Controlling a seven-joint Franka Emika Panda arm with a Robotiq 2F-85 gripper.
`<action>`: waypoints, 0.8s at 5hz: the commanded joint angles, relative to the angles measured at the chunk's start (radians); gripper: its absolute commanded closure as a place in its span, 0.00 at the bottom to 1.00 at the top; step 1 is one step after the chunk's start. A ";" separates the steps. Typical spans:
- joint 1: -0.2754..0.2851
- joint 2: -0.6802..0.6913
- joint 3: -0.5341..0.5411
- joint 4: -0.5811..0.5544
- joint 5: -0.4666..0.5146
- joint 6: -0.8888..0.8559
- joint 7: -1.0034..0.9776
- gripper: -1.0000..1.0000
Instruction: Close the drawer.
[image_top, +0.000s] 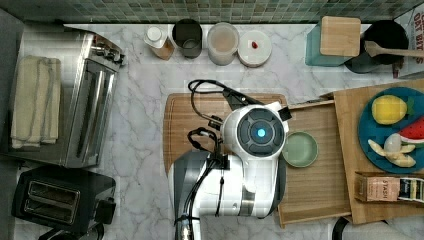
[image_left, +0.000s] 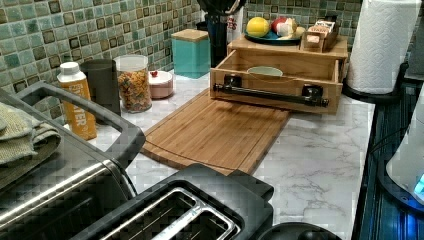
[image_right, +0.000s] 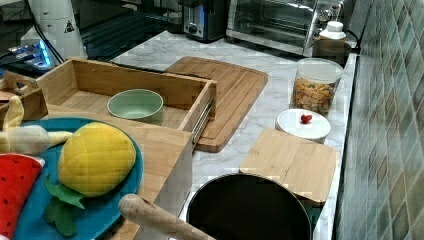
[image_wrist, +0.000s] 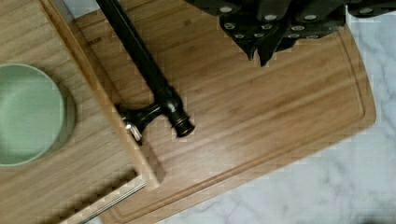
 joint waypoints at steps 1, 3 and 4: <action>0.077 -0.081 0.059 -0.250 -0.047 0.247 -0.313 1.00; 0.063 -0.018 0.039 -0.316 -0.159 0.315 -0.380 1.00; 0.050 0.014 0.034 -0.345 -0.183 0.364 -0.396 1.00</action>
